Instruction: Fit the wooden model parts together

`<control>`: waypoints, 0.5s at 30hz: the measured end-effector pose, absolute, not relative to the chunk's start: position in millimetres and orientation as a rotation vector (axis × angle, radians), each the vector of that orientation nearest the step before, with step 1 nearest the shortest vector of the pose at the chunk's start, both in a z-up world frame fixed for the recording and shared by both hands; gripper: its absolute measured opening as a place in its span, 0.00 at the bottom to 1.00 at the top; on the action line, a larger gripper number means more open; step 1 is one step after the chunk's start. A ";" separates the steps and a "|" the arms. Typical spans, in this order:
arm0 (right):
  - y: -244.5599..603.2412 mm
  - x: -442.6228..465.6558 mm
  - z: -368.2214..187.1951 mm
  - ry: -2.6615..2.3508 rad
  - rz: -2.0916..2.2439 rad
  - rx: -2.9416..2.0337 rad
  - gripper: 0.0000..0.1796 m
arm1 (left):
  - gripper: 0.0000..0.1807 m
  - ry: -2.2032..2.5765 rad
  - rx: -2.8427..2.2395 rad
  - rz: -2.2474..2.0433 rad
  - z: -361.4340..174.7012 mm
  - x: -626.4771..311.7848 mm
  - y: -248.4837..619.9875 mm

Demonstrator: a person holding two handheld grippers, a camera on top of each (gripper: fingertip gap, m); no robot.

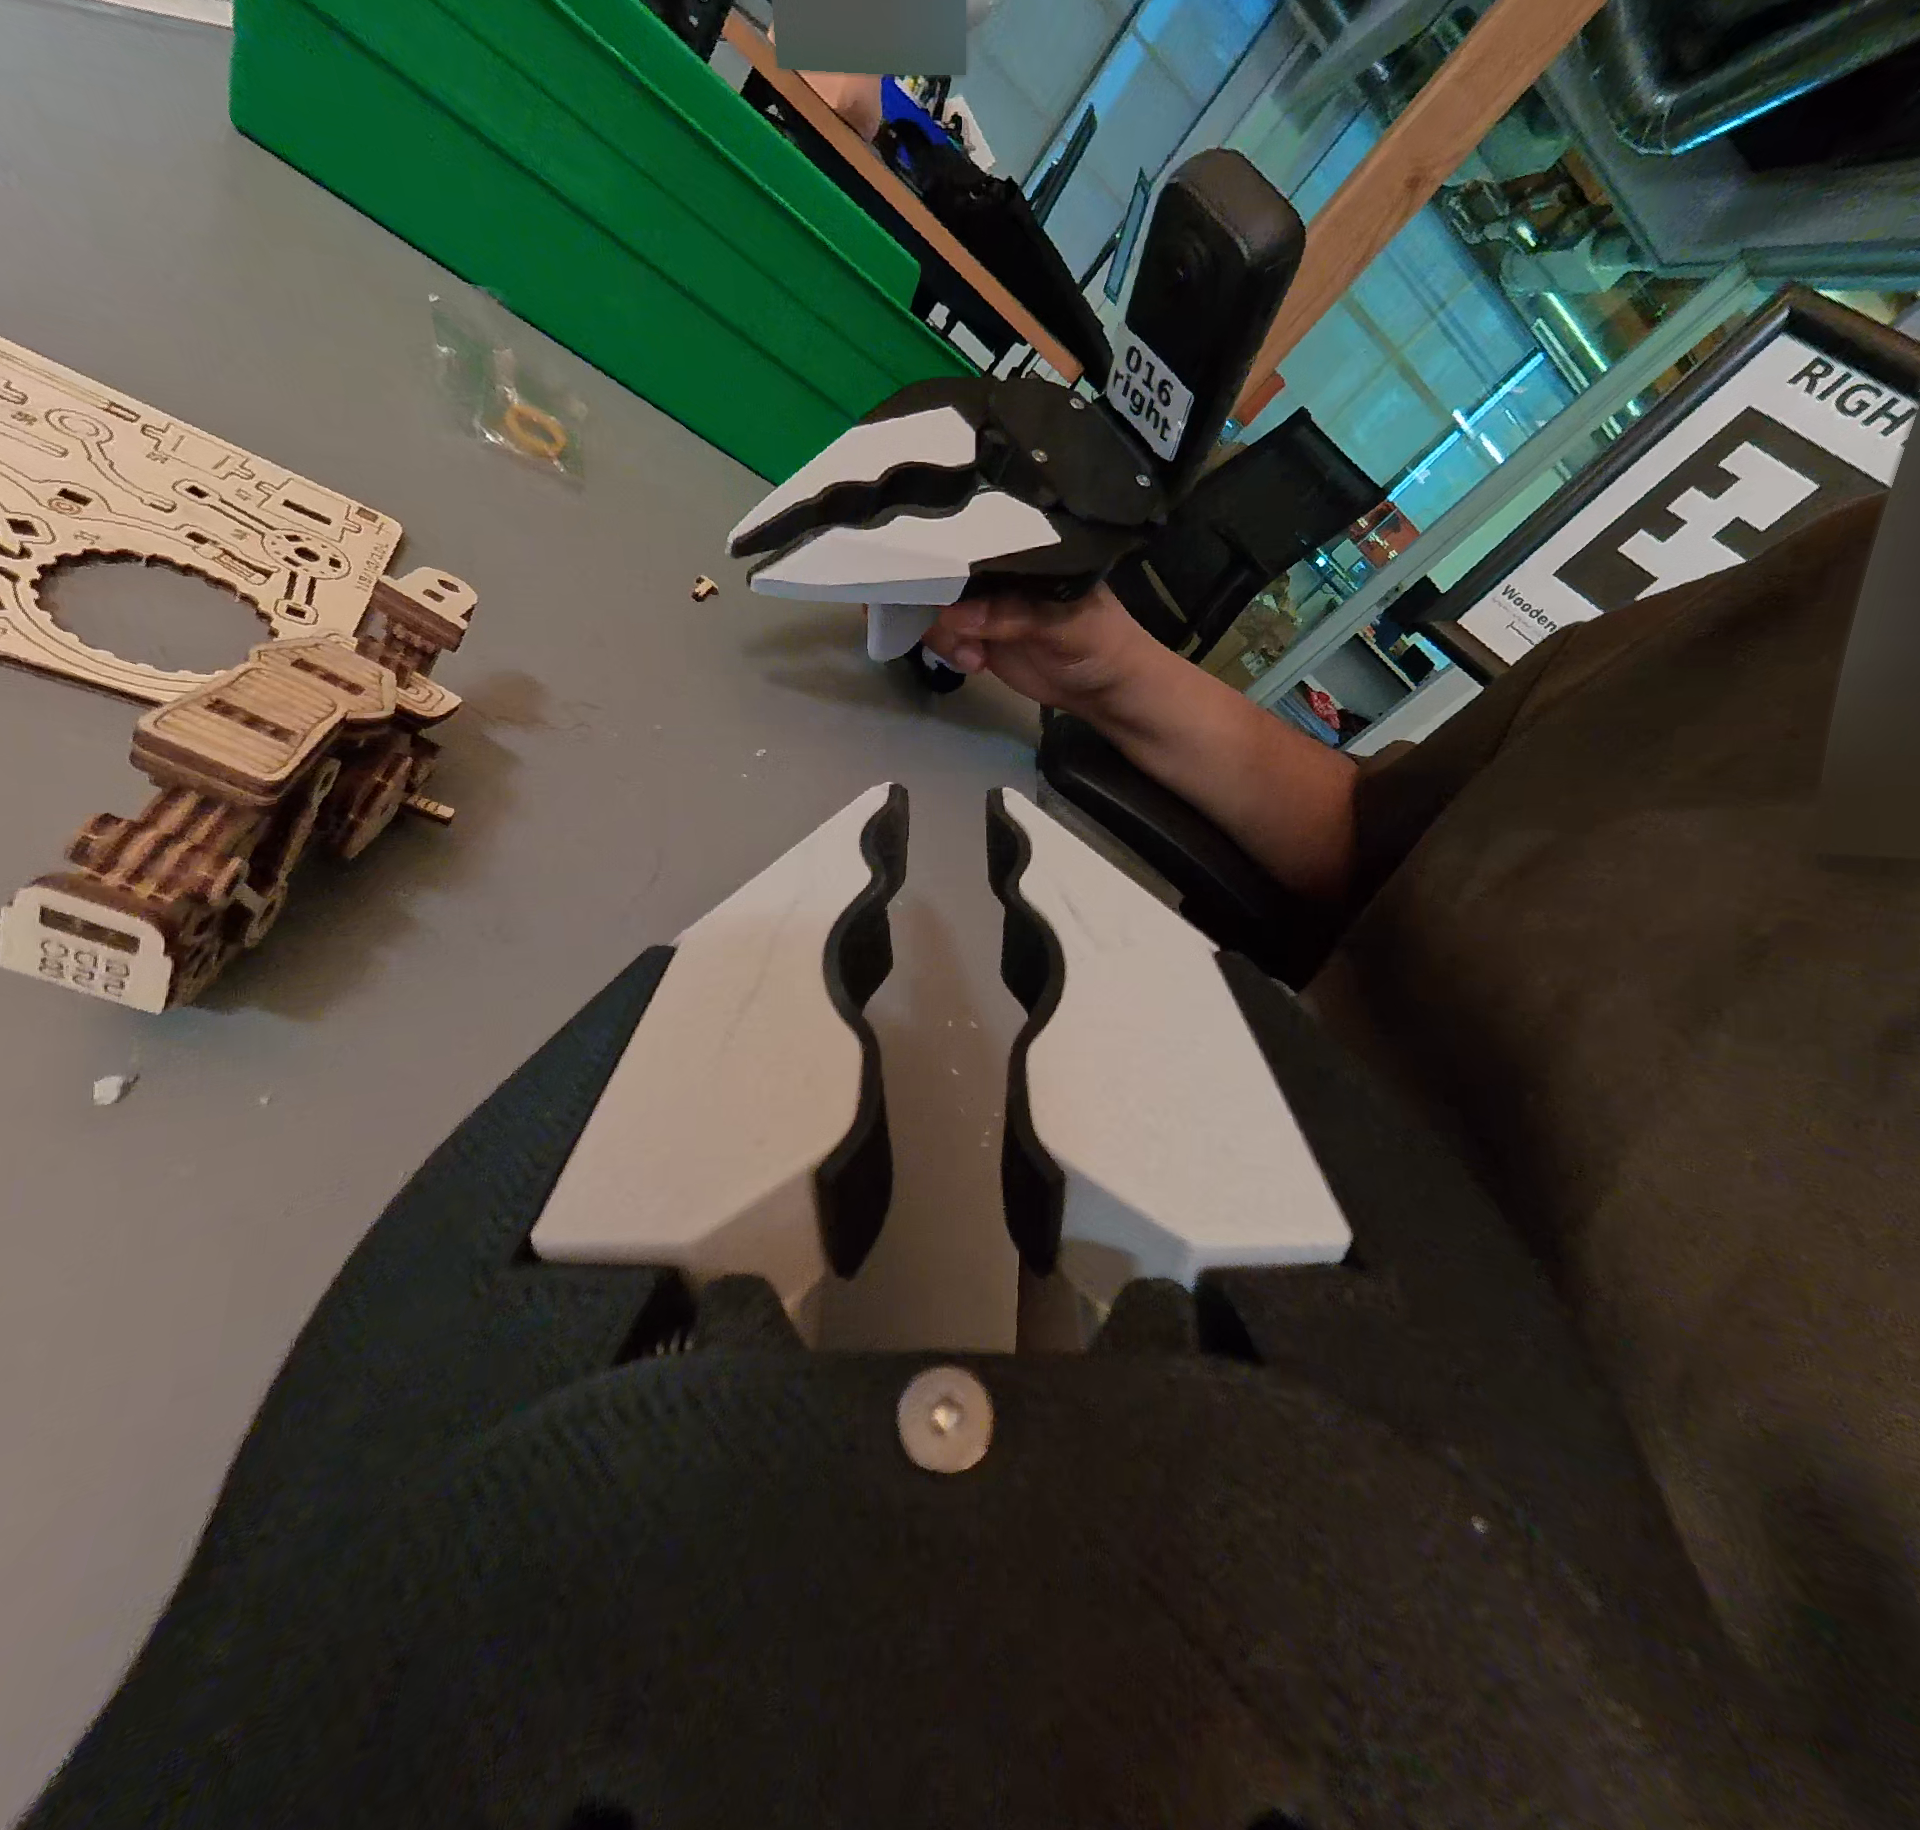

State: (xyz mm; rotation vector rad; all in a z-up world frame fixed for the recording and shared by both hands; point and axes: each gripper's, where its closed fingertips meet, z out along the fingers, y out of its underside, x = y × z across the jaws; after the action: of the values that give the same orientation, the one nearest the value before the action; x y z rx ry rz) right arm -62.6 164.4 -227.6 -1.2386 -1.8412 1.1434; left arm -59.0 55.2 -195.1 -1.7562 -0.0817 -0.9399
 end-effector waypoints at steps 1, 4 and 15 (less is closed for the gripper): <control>165.4 -62.2 -227.2 -1.837 1.142 -1.238 0.03 | 0.07 -0.083 -1.756 -0.944 -195.1 -58.7 55.3; 167.4 -62.0 -225.2 -1.821 1.153 -1.239 0.03 | 0.07 -0.084 -1.752 -0.958 -194.7 -57.7 55.2; 172.7 -64.8 -220.6 -1.784 1.169 -1.226 0.03 | 0.04 -0.099 -1.638 -0.926 -174.0 -66.4 53.2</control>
State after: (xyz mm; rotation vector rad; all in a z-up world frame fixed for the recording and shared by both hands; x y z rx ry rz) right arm -64.8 172.7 -220.6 -1.2259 -1.7837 1.1694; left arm -66.4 53.2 -174.0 -1.6378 -0.0986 -0.9259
